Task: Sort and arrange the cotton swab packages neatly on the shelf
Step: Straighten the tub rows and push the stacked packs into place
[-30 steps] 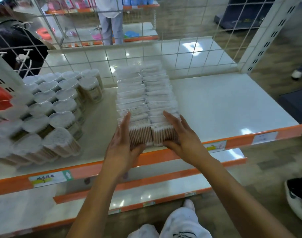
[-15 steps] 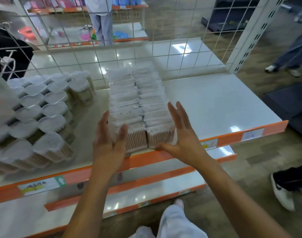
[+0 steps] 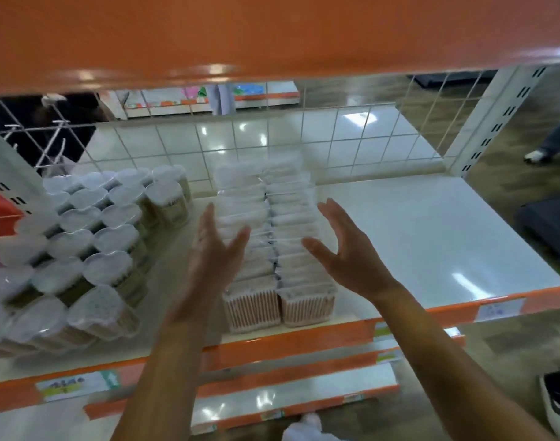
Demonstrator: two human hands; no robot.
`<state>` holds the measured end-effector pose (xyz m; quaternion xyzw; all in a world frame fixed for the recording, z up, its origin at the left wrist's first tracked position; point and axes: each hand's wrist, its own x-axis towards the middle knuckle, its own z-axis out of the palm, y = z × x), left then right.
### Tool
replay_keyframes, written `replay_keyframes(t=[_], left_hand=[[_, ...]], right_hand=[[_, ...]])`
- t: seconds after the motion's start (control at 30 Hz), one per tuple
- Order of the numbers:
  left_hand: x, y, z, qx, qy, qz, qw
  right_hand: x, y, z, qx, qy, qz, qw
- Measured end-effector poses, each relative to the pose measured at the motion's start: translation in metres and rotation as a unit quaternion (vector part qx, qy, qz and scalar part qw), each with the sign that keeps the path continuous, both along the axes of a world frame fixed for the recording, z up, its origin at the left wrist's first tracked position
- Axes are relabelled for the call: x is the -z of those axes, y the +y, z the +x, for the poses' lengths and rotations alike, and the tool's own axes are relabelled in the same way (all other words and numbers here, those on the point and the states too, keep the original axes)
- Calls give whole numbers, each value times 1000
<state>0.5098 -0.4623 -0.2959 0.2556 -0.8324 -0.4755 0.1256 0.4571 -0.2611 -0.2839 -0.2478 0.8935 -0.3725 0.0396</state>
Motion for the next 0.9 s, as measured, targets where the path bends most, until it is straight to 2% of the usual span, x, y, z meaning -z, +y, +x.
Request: replay_keyframes(t=[0.07, 0.23, 0.4, 0.53, 0.67, 0.73, 0.83, 0.9], left_hand=[[-2, -2, -8, 32, -10, -80, 996], [-5, -5, -24, 80, -78, -75, 991], [4, -4, -24, 52, -51, -100, 992], [3, -7, -26, 71, -64, -110, 989], [-13, -10, -3, 88, -45, -178, 979], [-26, -8, 16, 157, -27, -220, 962], [-36, -1, 38, 279, -84, -288, 912], [-29, 3, 44, 311, -130, -318, 886]], right_hand=[[-1, -9, -9, -37, -1, 27, 999], [-4, -30, -31, -45, -75, 44, 995], [2, -40, -37, -61, -95, 42, 993], [-4, -39, -35, -62, -97, 37, 993], [-17, -17, -21, -69, -17, 18, 997], [-23, -4, -10, -124, 36, 11, 992], [-20, 5, 6, -233, 130, 108, 958], [-13, 4, 14, -257, 159, 189, 934]])
